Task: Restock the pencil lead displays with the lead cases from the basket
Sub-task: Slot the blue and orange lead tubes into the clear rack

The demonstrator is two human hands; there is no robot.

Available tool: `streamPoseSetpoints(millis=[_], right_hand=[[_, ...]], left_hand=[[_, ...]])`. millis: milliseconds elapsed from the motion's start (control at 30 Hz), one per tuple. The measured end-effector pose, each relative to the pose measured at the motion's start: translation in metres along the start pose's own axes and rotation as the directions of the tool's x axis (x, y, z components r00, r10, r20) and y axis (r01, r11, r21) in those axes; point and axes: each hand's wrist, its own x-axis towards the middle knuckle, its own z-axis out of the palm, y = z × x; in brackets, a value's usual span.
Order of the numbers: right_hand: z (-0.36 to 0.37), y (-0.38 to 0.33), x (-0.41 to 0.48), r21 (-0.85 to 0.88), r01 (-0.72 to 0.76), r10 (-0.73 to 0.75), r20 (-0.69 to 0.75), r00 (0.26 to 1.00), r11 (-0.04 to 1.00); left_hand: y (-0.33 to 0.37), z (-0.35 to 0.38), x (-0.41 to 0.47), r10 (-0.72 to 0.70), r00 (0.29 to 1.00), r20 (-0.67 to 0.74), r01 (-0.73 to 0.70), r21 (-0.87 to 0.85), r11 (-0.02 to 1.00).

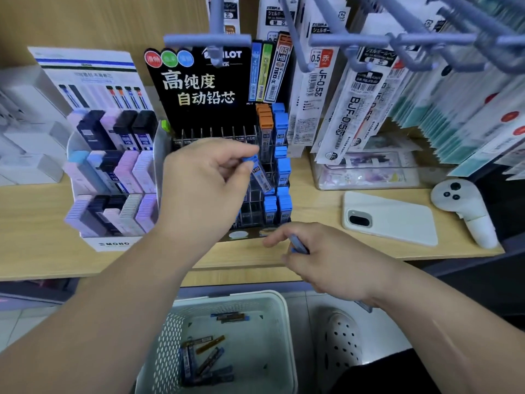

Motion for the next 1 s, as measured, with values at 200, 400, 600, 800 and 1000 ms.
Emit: streamPoseSetpoints(millis=[200, 400, 600, 800, 1000], right_hand=[[-0.004, -0.002, -0.001, 0.051, 0.005, -0.003, -0.025, 1.0, 0.999], [-0.008, 0.001, -0.005, 0.121, -0.02, 0.025, -0.035, 0.999, 0.992], [-0.007, 0.003, -0.007, 0.089, -0.033, 0.037, -0.052, 0.998, 0.996], [-0.004, -0.002, -0.006, 0.031, -0.01, 0.012, -0.053, 0.999, 0.999], [-0.004, -0.001, -0.008, 0.032, -0.004, 0.006, -0.053, 0.999, 0.999]], left_hand=[[-0.005, 0.009, 0.001, 0.149, 0.988, 0.044, -0.152, 0.102, 0.983], [-0.009, 0.009, 0.007, 0.222, 0.972, 0.078, -0.23, 0.12, 0.966], [-0.013, 0.017, 0.007, 0.273, 0.948, 0.162, -0.299, 0.168, 0.939], [-0.015, 0.023, 0.009, 0.393, 0.884, 0.252, -0.463, 0.367, 0.807], [-0.016, 0.025, 0.008, 0.386, 0.891, 0.239, -0.451, 0.361, 0.816]])
